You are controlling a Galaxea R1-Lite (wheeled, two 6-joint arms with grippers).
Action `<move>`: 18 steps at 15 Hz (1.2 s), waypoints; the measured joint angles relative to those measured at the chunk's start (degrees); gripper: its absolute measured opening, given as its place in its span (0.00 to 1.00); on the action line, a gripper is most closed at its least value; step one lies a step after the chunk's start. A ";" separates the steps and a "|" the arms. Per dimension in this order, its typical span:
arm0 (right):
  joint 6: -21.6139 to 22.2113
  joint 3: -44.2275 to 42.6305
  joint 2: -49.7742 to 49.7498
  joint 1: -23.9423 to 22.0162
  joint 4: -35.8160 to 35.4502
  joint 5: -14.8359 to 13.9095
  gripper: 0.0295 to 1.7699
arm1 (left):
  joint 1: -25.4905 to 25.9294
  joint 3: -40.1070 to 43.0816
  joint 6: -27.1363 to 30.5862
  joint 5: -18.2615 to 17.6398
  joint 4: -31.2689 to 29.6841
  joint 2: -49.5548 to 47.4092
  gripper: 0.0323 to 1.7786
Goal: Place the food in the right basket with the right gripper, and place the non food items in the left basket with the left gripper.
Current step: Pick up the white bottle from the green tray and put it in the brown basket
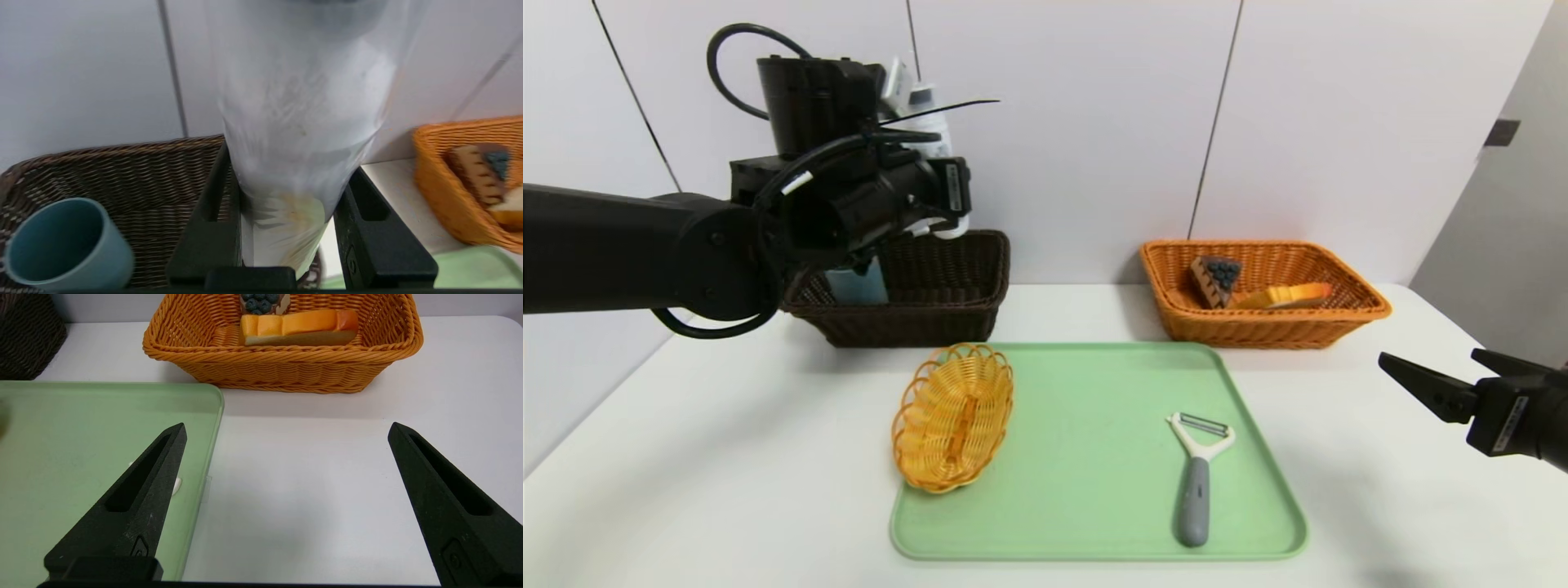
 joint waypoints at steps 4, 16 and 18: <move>0.04 -0.11 -0.09 0.00 0.02 -0.13 0.96 | 5.01 -0.15 -0.23 -1.46 -0.82 4.88 0.34; -0.11 -1.51 0.44 -0.06 0.41 0.00 0.96 | 8.92 -0.39 -0.61 -2.01 -3.47 15.43 0.34; -0.09 -1.52 0.46 -0.06 0.44 -0.02 0.96 | 8.81 -0.39 -0.61 -2.06 -3.83 16.48 0.34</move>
